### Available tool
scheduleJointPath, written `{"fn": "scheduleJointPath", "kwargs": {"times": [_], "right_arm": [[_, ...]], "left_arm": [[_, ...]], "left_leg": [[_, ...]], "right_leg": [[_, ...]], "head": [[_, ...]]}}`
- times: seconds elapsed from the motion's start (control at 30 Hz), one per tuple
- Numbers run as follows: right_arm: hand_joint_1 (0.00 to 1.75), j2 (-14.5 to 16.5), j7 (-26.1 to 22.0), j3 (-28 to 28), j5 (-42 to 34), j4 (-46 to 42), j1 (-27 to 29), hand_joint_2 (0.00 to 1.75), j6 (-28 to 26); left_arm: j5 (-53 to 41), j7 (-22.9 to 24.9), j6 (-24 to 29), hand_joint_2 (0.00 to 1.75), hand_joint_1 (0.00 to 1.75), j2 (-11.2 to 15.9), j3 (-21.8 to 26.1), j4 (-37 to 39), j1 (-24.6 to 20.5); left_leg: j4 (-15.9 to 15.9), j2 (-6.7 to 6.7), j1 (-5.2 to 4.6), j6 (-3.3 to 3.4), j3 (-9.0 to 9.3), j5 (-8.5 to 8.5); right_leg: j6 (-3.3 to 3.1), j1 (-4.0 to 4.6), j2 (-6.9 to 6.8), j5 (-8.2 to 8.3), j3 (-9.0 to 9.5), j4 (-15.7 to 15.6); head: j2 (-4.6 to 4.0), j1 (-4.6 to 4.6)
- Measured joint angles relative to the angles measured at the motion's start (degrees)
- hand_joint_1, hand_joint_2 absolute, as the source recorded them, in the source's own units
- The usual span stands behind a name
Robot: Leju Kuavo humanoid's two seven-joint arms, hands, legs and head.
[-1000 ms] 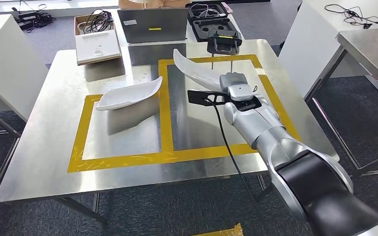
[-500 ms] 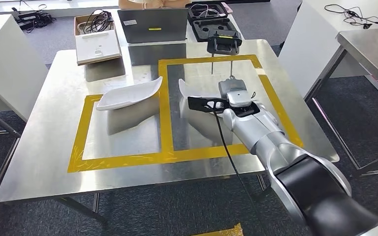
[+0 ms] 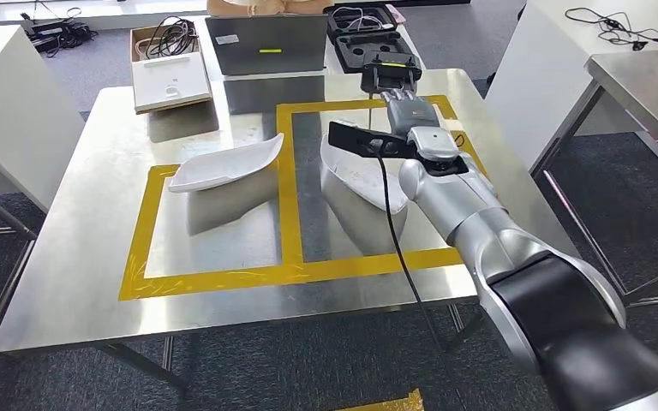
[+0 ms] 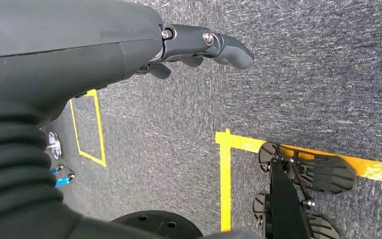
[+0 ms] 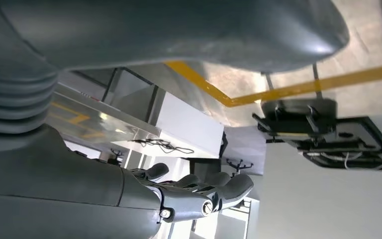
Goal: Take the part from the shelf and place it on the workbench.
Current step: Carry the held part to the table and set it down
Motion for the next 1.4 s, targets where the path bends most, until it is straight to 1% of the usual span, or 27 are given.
{"fn": "scheduleJointPath", "kwargs": {"times": [0.07,0.13,0.17,0.23,0.27,0.3,0.33,0.37,0.43,0.5,0.6,0.63,0.7,0.77,0.8,0.83,0.87,0.97,1.03,1.1,1.13,1.17,1.23,1.3,1.33,1.37,1.4], "right_arm": [[0.0,0.0,-1.0,-1.1,-0.6,-0.2,-1.2,0.0,-0.6],[0.0,-0.2,-3.7,-2.2,-2.2,-0.7,-1.8,0.0,-2.2],[0.0,-0.3,-5.8,-2.9,-3.7,-1.1,-2.1,0.0,-3.2],[0.0,-0.4,-10.2,-5.1,-7.8,-2.1,-2.9,0.0,-5.2],[0.0,-0.4,-11.7,-6.3,-9.7,-2.8,-3.5,0.0,-5.7],[0.0,-0.4,-12.8,-7.5,-11.1,-3.6,-4.1,0.0,-5.8],[0.0,-0.4,-13.3,-8.5,-12.0,-4.3,-4.7,0.0,-5.8],[0.0,-0.5,-13.6,-9.4,-12.5,-5.0,-5.2,0.0,-5.8],[0.0,-0.5,-13.8,-10.6,-12.8,-6.2,-6.2,0.0,-5.7],[0.0,-0.4,-14.5,-11.4,-13.5,-7.2,-6.7,0.0,-6.2],[0.0,-0.4,-18.7,-12.7,-17.0,-9.4,-6.6,0.0,-9.2],[0.0,-0.4,-20.1,-13.2,-18.7,-10.8,-6.4,0.0,-10.3],[0.0,-0.4,-21.9,-14.1,-23.2,-15.3,-5.2,0.0,-12.0],[0.0,-0.9,-22.7,-14.9,-27.7,-21.6,-2.4,0.0,-13.2],[0.0,-1.3,-22.9,-15.3,-29.6,-25.2,-0.6,0.0,-13.7],[0.0,-1.8,-23.0,-15.7,-30.9,-28.8,1.4,0.0,-14.1],[0.0,-2.3,-23.0,-16.1,-31.7,-32.1,3.2,0.0,-14.5],[0.0,-4.2,-22.9,-17.0,-32.8,-40.8,6.9,0.0,-14.8],[0.0,-5.9,-23.2,-17.6,-33.5,-45.7,9.0,0.0,-14.8],[0.0,-8.3,-24.0,-18.4,-34.7,-50.6,11.4,0.0,-15.1],[0.0,-9.7,-24.4,-18.9,-35.7,-53.0,12.7,0.0,-15.3],[0.0,-11.1,-24.7,-19.6,-36.9,-55.4,14.1,0.0,-15.3],[0.0,-13.9,-25.2,-21.1,-39.6,-59.8,16.7,0.0,-15.2],[0.0,-16.4,-26.2,-22.5,-42.3,-63.7,19.6,0.0,-14.9],[0.0,-17.4,-26.7,-23.1,-43.7,-65.4,21.2,0.0,-14.6],[0.0,-18.3,-27.2,-23.7,-45.1,-67.1,22.7,0.0,-14.3],[0.0,-19.0,-27.6,-24.1,-46.2,-68.6,23.9,0.0,-14.0]], "left_arm": [[0.0,0.0,0.0,0.0,0.0,0.1,0.1,0.0,0.0],[0.1,0.0,0.0,0.0,0.0,0.1,0.3,0.0,0.0],[0.2,0.0,0.0,0.0,0.0,0.1,0.4,0.0,0.0],[0.4,0.0,0.0,0.0,0.0,0.1,0.5,0.0,0.0],[0.5,-0.1,0.0,0.0,0.0,0.2,0.7,0.0,0.0],[0.5,-0.1,0.0,0.0,0.0,0.2,0.8,0.0,0.2],[0.5,-0.1,0.0,0.0,0.0,0.2,1.0,0.0,0.3],[0.5,-0.1,0.0,0.0,0.0,0.1,1.1,0.0,0.4],[0.5,-0.1,0.0,0.0,0.0,0.1,1.2,0.0,0.6],[0.5,0.0,0.0,0.0,0.0,0.1,1.3,0.0,0.6],[1.1,0.0,0.0,0.0,0.0,0.1,1.5,0.0,1.1],[1.4,-0.2,0.0,0.0,0.0,0.1,1.7,0.0,1.4],[1.8,-0.6,0.0,0.0,0.0,0.0,2.2,0.0,2.1],[1.9,-1.0,0.0,0.0,0.0,-0.1,2.4,0.1,2.5],[1.9,-1.1,0.0,0.0,0.0,-0.1,2.5,0.1,2.7],[1.9,-1.2,0.0,0.0,0.0,-0.1,2.6,0.1,2.8],[1.9,-1.3,0.0,0.0,0.0,-0.1,2.7,0.1,2.9],[2.2,-1.8,0.0,0.0,0.0,-0.1,2.8,0.1,2.9],[2.6,-2.4,0.0,0.0,0.0,-0.2,3.0,0.1,2.9],[2.9,-2.9,0.0,0.0,0.0,-0.3,3.4,0.1,2.9],[3.0,-3.0,0.0,0.0,0.0,-0.3,3.6,0.1,2.9],[3.1,-2.9,0.0,0.0,0.0,-0.3,3.7,0.1,2.9],[3.3,-2.8,0.0,0.0,0.0,-0.2,3.9,0.1,3.0],[3.6,-2.7,0.0,0.0,0.0,-0.1,4.1,0.0,3.1],[3.6,-2.8,0.0,0.0,0.0,-0.1,4.2,0.1,3.1],[3.6,-2.9,0.0,0.0,0.0,0.0,4.4,0.1,3.1],[3.7,-3.0,0.0,0.0,0.0,0.0,4.5,0.1,3.1]], "left_leg": [[-0.1,0.03,0.03,0.32,0.11,0.14],[-0.6,0.24,0.35,0.81,0.39,0.63],[-0.9,0.38,0.52,1.05,0.48,0.86],[-0.9,0.59,0.56,1.27,0.41,0.99],[-0.9,0.65,0.57,1.29,0.31,0.99],[-0.7,0.68,0.59,1.27,0.22,1.0],[-0.6,0.69,0.62,1.23,0.12,1.01],[-0.4,0.7,0.69,1.13,-0.01,1.02],[0.0,0.66,0.77,0.62,-0.39,1.1],[0.3,0.5,0.79,-0.24,-0.75,1.37],[0.2,0.38,0.79,-1.69,-1.31,1.89],[0.8,0.41,0.81,-2.07,-1.73,1.14],[5.1,0.48,0.93,-2.56,-3.34,-2.85],[12.4,0.5,0.98,-2.86,-5.27,-7.65],[15.0,0.5,0.99,-2.97,-5.62,-8.88],[15.9,0.51,0.99,-3.01,-5.12,-8.98],[14.7,0.52,1.01,-3.0,-3.61,-8.1],[4.2,0.37,0.98,-2.61,3.97,-5.54],[0.9,0.04,0.74,-1.99,6.12,-5.71],[0.7,-0.1,0.58,-1.08,5.72,-5.17],[0.5,0.0,0.64,-0.53,5.41,-4.77],[0.4,0.09,0.73,0.0,5.0,-4.2],[0.2,0.33,0.83,0.79,3.83,-2.88],[0.2,0.43,0.7,1.11,2.25,-1.66],[0.3,0.49,0.6,1.16,1.46,-1.09],[0.3,0.55,0.52,1.16,0.7,-0.55],[0.4,0.6,0.45,1.13,0.01,-0.05]], "right_leg": [[0.31,-0.02,0.05,0.08,0.1,0.0],[0.64,0.03,0.01,-1.05,-0.33,1.2],[0.79,0.03,-0.05,-2.59,-1.19,3.4],[1.0,-0.17,-0.22,-6.76,-4.22,10.8],[1.12,-0.28,-0.28,-8.24,-5.66,14.4],[1.21,-0.4,-0.33,-8.68,-6.39,16.6],[1.27,-0.52,-0.4,-8.05,-6.08,16.5],[1.3,-0.65,-0.49,-6.51,-4.65,14.2],[1.24,-0.76,-0.64,-3.54,-0.21,6.3],[0.71,-0.51,-0.58,-2.31,1.88,2.0],[-0.57,-0.45,-0.47,-1.75,1.17,1.5],[-1.04,-0.57,-0.48,-1.31,0.87,1.3],[-1.8,-0.77,-0.53,-0.42,0.2,1.0],[-2.04,-0.71,-0.56,0.32,-0.66,1.0],[-2.0,-0.67,-0.59,0.69,-1.14,1.1],[-1.91,-0.66,-0.66,1.06,-1.65,1.1],[-1.78,-0.68,-0.71,1.42,-2.22,1.3],[-1.05,-0.74,-0.75,2.44,-3.74,1.7],[-0.27,-0.63,-0.73,3.1,-3.9,1.7],[0.58,-0.62,-0.72,3.82,-3.72,1.3],[0.96,-0.69,-0.67,3.69,-3.87,1.4],[1.28,-0.75,-0.65,2.55,-4.28,2.1],[1.76,-0.79,-0.61,-2.55,-6.02,7.0],[2.04,-0.76,-0.62,-7.35,-7.82,14.3],[2.05,-0.75,-0.62,-7.93,-7.92,16.7],[1.97,-0.73,-0.62,-7.36,-7.14,17.3],[1.8,-0.69,-0.63,-6.1,-5.49,16.0]], "head": [[0.0,0.0],[0.0,0.07],[0.0,0.12],[0.0,0.21],[0.0,0.21],[0.0,0.21],[0.0,0.21],[0.0,0.22],[0.0,0.21],[0.0,0.2],[0.0,0.18],[-0.01,0.17],[-0.01,0.15],[0.0,0.13],[0.0,0.13],[0.0,0.13],[0.0,0.13],[0.0,0.15],[0.0,0.15],[0.0,0.13],[0.0,0.13],[0.0,0.16],[0.0,0.25],[0.0,0.3],[0.0,0.28],[-0.01,0.3],[-0.01,0.3]]}}
